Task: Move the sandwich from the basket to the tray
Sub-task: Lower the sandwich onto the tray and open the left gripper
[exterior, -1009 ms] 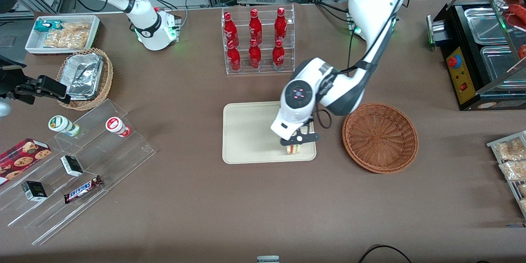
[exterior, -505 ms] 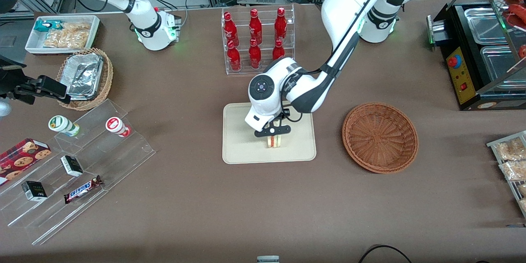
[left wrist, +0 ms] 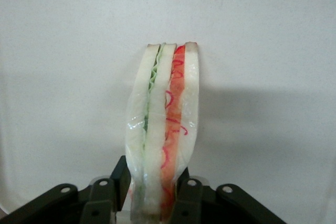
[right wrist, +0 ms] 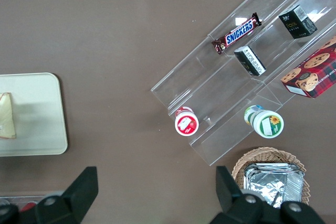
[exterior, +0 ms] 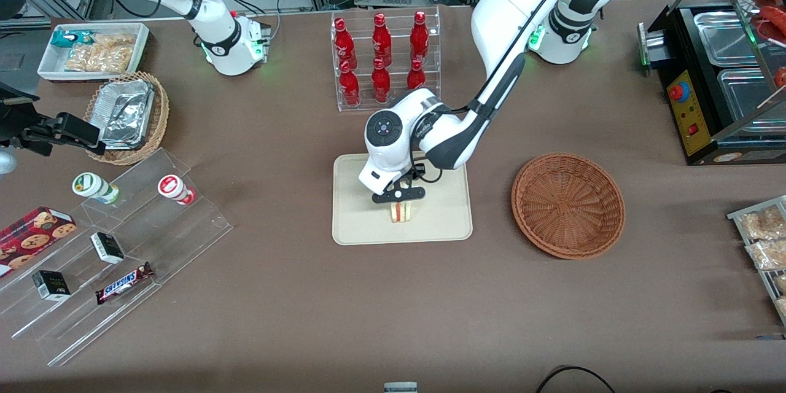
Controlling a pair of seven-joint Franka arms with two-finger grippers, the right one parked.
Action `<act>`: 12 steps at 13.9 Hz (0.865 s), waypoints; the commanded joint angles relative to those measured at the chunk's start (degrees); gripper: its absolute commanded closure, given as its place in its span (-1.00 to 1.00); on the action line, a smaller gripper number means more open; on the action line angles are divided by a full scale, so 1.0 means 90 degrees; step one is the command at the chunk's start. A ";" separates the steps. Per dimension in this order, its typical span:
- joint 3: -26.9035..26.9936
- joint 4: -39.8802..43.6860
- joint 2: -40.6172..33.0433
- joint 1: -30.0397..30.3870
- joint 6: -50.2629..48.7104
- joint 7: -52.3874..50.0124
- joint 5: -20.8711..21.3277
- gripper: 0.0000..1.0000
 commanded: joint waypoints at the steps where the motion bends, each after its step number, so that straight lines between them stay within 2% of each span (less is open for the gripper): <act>1: 0.0093 0.0154 -0.0145 -0.0054 -0.0097 -0.0325 0.0140 -1.00; 3: 0.0317 0.0106 -0.0359 -0.0025 -0.0166 -0.0355 0.0141 -1.00; 6: 0.0620 0.0164 -0.0828 -0.0005 -0.0927 -0.0541 0.0150 -1.00; 12: 0.1624 -0.0304 -0.1649 0.0024 -0.1416 -0.0328 0.0014 -1.00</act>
